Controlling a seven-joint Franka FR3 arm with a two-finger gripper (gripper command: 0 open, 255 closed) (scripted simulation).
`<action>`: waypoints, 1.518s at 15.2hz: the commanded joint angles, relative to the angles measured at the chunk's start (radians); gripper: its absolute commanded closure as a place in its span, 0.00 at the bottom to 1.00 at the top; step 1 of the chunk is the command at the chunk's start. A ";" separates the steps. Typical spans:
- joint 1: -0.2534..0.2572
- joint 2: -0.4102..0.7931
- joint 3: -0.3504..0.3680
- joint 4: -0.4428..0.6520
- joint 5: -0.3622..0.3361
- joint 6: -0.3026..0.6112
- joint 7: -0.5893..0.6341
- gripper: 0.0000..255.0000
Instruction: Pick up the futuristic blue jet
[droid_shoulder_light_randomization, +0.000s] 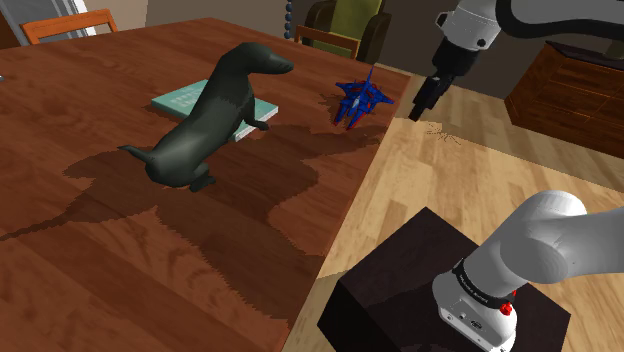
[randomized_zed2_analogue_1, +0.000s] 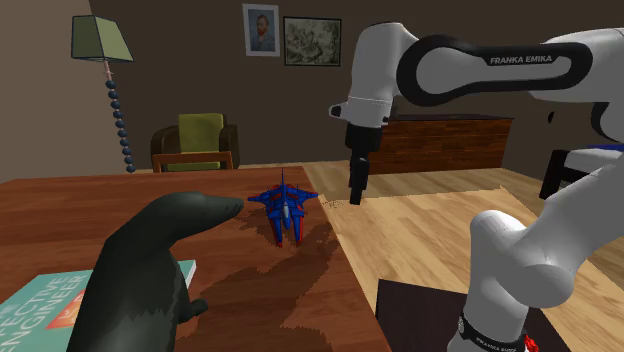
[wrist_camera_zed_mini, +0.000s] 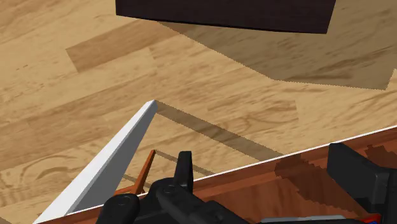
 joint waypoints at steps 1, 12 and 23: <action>0.000 0.000 0.000 0.000 0.000 0.000 0.000 0.00; 0.065 0.167 -0.073 0.052 -0.133 0.265 -0.334 0.00; 0.063 0.165 -0.076 -0.009 -0.137 0.324 -0.329 1.00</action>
